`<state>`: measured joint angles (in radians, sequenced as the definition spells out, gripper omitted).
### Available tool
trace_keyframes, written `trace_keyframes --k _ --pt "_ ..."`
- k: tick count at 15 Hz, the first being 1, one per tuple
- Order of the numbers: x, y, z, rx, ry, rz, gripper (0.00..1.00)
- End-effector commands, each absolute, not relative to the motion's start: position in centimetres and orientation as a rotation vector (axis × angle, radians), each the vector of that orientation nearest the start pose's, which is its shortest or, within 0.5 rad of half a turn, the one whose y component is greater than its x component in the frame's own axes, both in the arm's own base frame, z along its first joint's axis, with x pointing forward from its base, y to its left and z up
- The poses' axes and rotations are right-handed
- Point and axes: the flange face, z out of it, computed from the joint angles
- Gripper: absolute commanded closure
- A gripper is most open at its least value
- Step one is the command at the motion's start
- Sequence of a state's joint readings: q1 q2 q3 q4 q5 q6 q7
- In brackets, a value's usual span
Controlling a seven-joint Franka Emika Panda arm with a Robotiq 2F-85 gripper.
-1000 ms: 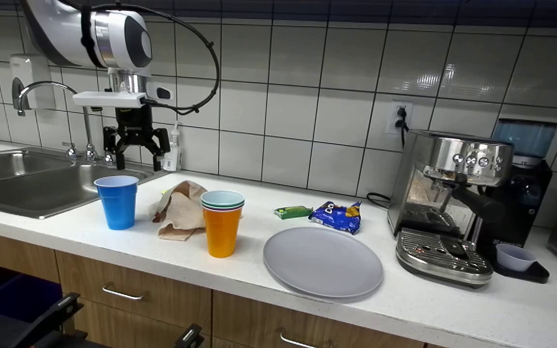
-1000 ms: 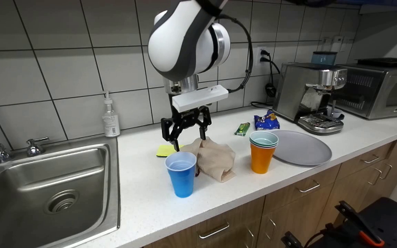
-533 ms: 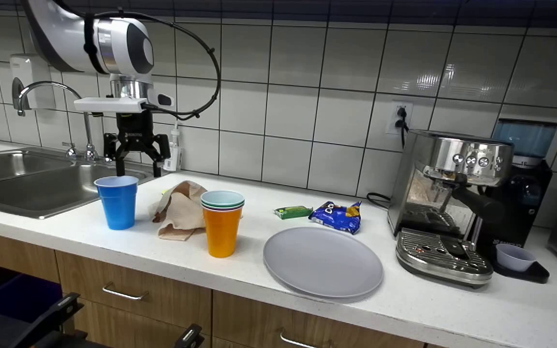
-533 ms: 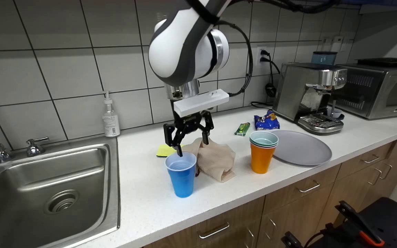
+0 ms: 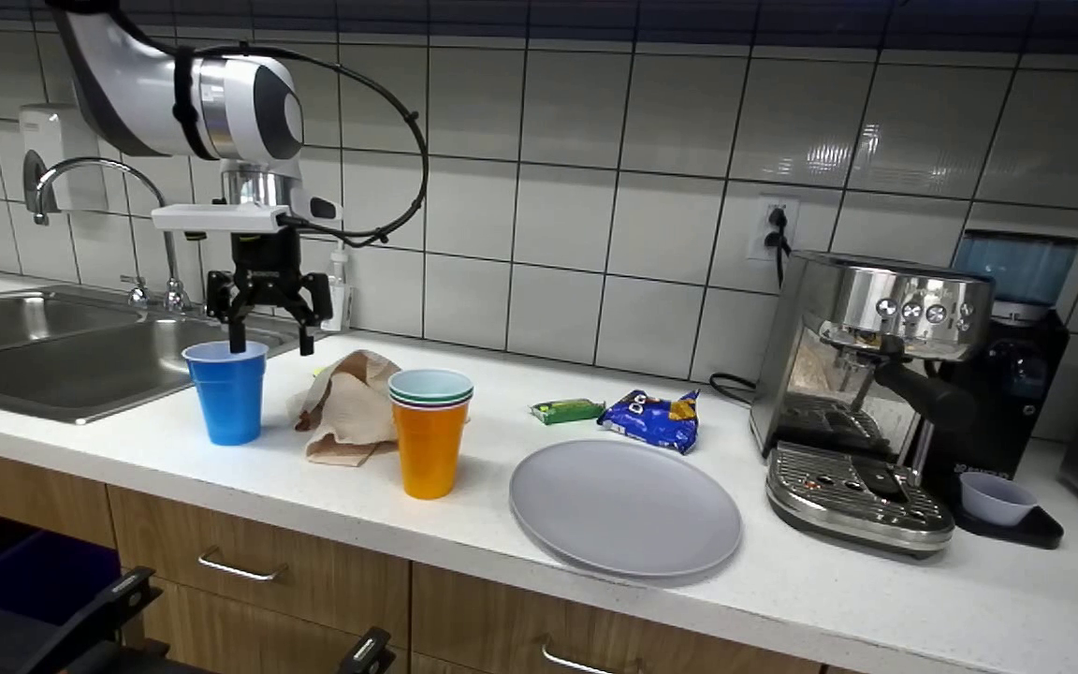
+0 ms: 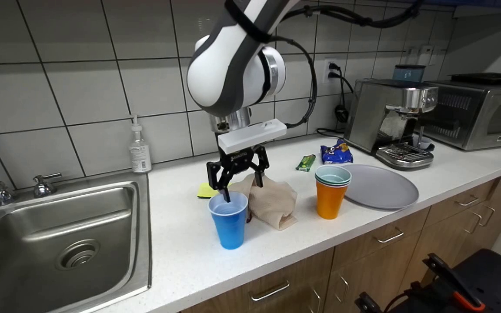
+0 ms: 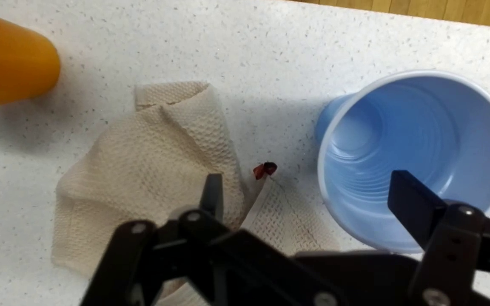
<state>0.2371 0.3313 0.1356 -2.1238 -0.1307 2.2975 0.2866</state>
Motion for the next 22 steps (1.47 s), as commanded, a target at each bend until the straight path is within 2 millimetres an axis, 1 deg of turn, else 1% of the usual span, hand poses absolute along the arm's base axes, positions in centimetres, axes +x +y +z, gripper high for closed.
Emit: trace_keyframes --k 1,6,7,8,9,10,18,19,22 --pt "52.85 20.64 23.96 -3.22 -0.221 0.218 0.0" --pt "52.67 20.77 23.32 -3.212 -0.17 0.225 0.0" --pt "52.63 20.72 23.28 -3.21 -0.158 0.227 0.03" --pt "52.62 20.69 23.25 -3.207 -0.149 0.228 0.26" --pt "52.62 20.64 23.25 -3.207 -0.138 0.227 0.27" --pt "52.59 20.6 23.23 -3.208 -0.131 0.227 0.31" --pt "52.53 20.16 23.54 -3.212 -0.078 0.217 0.94" --pt "52.5 20.13 23.6 -3.212 -0.07 0.214 0.99" --pt "52.52 20.18 24.0 -3.205 -0.053 0.199 1.0"
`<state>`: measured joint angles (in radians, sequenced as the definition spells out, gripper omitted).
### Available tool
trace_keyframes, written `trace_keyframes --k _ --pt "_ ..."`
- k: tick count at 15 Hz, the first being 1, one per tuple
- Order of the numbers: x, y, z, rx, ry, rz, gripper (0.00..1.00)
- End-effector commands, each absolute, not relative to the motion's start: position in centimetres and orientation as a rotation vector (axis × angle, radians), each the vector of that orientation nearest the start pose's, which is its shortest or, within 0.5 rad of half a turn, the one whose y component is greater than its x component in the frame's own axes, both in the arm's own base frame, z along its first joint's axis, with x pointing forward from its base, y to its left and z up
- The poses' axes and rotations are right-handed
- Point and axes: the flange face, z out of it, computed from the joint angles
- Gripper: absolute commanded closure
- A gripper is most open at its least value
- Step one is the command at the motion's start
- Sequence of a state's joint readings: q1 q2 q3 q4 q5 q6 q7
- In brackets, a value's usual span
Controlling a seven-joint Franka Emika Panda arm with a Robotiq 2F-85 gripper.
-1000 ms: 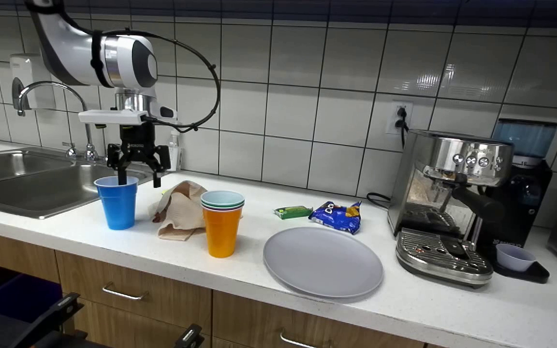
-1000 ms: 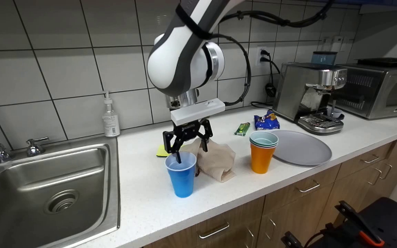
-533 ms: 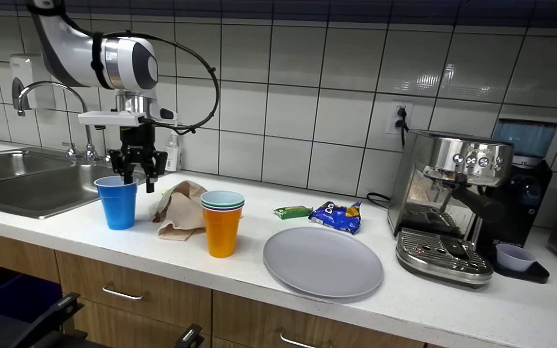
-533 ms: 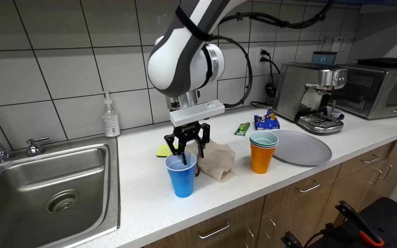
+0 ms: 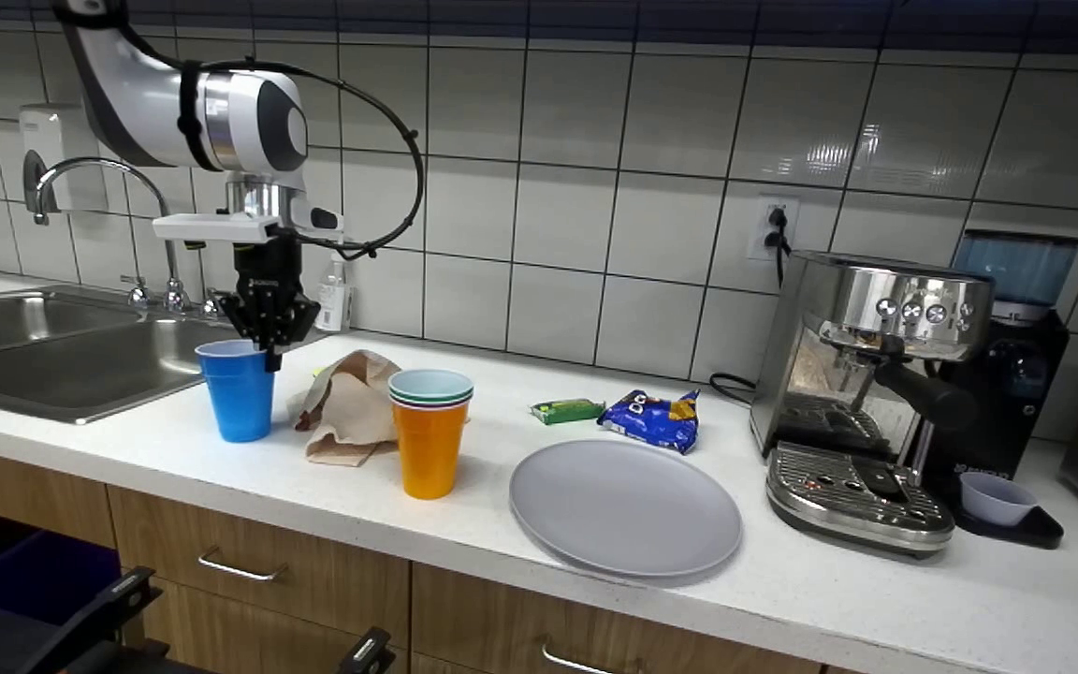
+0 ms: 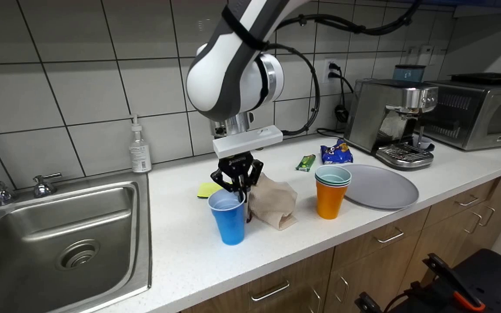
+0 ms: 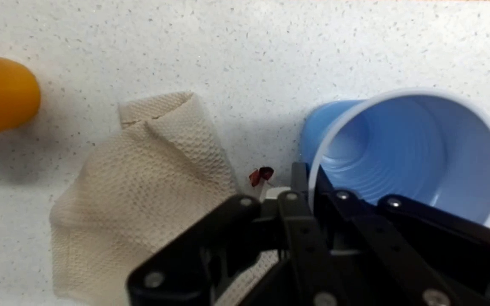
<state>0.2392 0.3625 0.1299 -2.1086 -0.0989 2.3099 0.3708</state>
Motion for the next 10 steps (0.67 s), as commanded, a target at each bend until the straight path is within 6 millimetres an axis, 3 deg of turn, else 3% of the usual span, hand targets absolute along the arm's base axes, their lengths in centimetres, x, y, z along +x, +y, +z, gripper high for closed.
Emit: trace_keyframes --k 1,10 --pt "52.5 20.2 24.2 -3.201 -0.051 0.195 0.99" --pt "53.6 19.9 27.6 -3.128 -0.005 0.027 0.99"
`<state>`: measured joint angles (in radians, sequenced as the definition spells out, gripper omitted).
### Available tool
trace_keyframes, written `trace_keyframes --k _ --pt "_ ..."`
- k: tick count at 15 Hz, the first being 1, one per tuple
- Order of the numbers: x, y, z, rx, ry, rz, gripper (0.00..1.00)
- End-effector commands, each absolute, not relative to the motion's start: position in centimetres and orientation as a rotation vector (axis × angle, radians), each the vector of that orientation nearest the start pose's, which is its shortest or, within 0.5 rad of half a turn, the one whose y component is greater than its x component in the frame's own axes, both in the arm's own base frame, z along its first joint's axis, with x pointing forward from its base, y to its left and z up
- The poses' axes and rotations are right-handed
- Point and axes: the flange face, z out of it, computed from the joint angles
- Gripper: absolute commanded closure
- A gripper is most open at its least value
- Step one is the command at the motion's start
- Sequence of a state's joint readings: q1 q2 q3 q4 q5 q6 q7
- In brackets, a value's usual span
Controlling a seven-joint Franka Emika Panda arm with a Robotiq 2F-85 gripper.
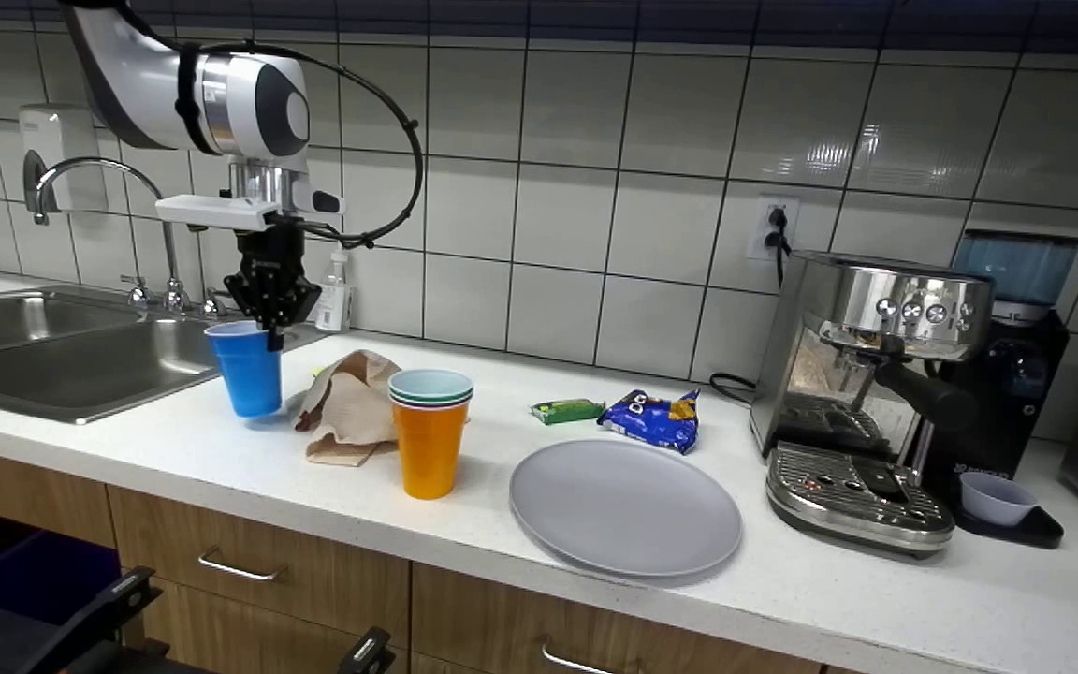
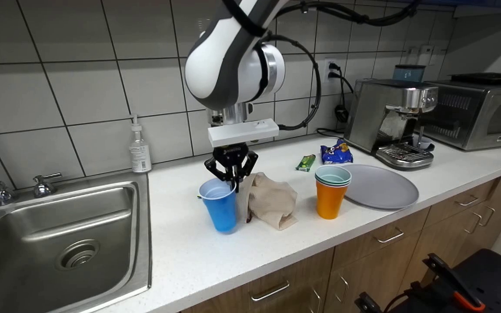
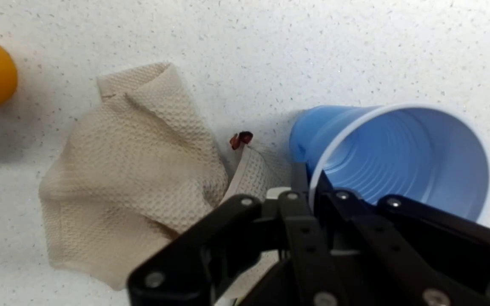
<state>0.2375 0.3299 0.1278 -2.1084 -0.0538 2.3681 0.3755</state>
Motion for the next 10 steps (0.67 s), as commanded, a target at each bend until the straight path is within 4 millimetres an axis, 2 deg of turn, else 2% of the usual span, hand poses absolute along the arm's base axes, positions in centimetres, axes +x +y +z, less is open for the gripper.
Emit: trace_keyframes --k 1,10 --pt "53.7 19.6 28.2 -3.12 -0.001 0.001 0.99" --pt "53.6 15.5 34.1 -3.105 0.02 -0.169 0.99"
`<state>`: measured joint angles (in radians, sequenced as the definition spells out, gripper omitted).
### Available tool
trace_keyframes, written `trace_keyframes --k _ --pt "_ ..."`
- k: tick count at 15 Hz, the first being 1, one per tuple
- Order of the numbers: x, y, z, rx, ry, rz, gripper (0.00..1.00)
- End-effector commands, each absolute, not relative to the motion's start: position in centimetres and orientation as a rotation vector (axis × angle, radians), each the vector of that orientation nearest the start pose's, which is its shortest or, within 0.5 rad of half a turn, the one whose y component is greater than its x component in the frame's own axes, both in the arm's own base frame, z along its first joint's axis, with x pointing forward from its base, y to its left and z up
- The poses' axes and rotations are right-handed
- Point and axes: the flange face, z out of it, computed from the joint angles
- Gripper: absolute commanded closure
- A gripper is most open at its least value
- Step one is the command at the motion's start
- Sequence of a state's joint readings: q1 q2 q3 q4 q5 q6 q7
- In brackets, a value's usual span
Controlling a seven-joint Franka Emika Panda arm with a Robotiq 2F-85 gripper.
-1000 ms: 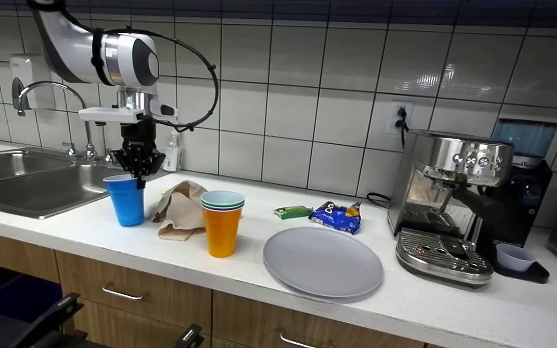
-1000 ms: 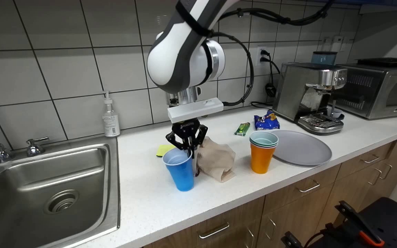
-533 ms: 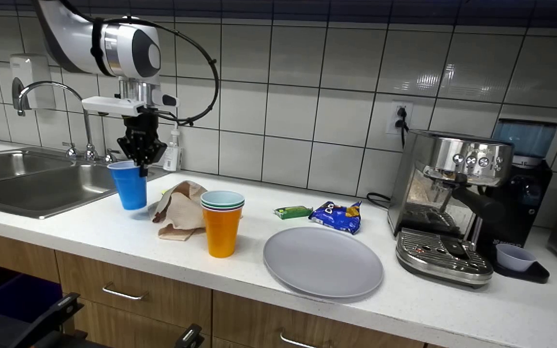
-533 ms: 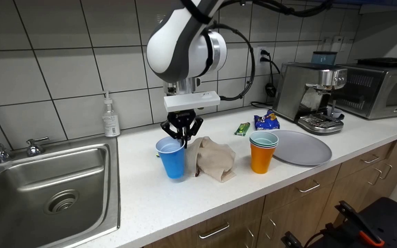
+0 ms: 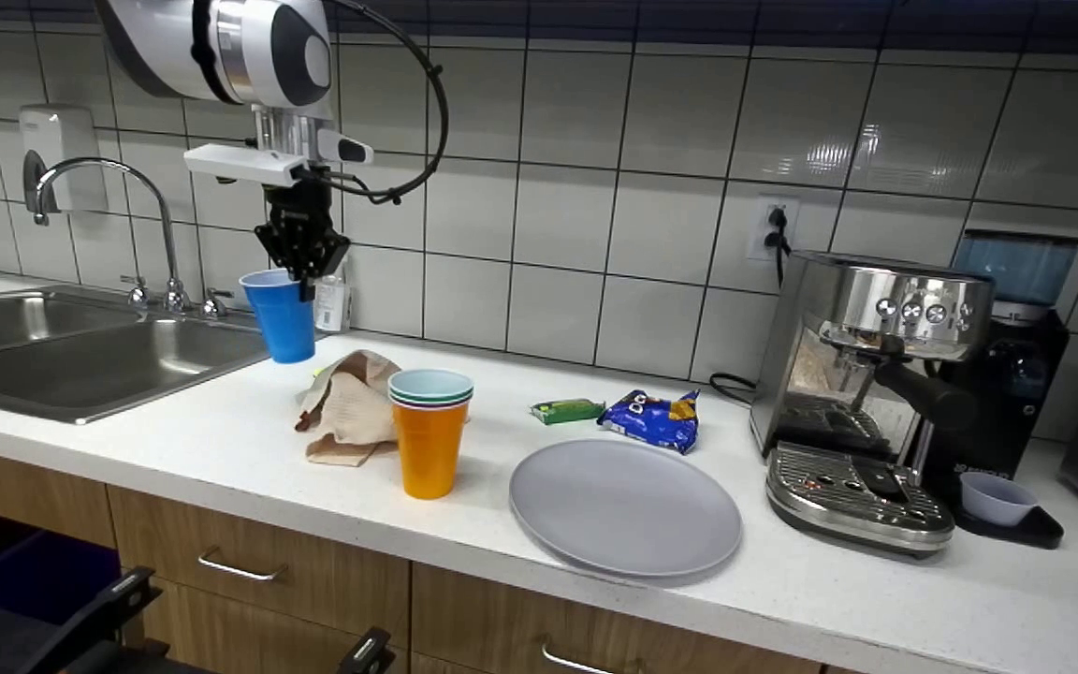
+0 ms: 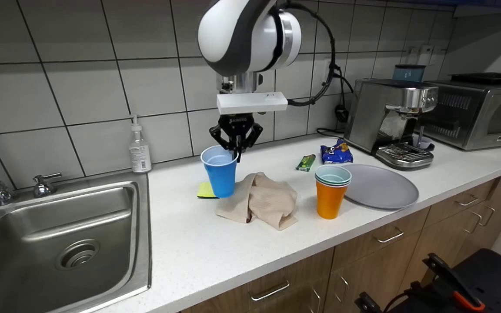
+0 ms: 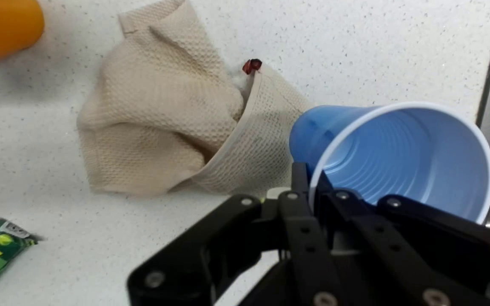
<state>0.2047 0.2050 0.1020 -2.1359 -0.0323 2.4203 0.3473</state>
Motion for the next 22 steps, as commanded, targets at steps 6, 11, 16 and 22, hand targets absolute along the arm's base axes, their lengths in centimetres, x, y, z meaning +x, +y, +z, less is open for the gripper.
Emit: trace_keyframes --k 6,11,16,22 --pt "52.4 12.7 37.1 -3.119 0.085 -0.195 0.99" --pt "50.9 10.6 38.8 -3.148 0.142 -0.188 0.99" --pt "49.3 8.0 39.7 -3.177 0.214 -0.156 0.99" --pt "48.0 4.5 39.9 -3.215 0.337 -0.124 0.99"
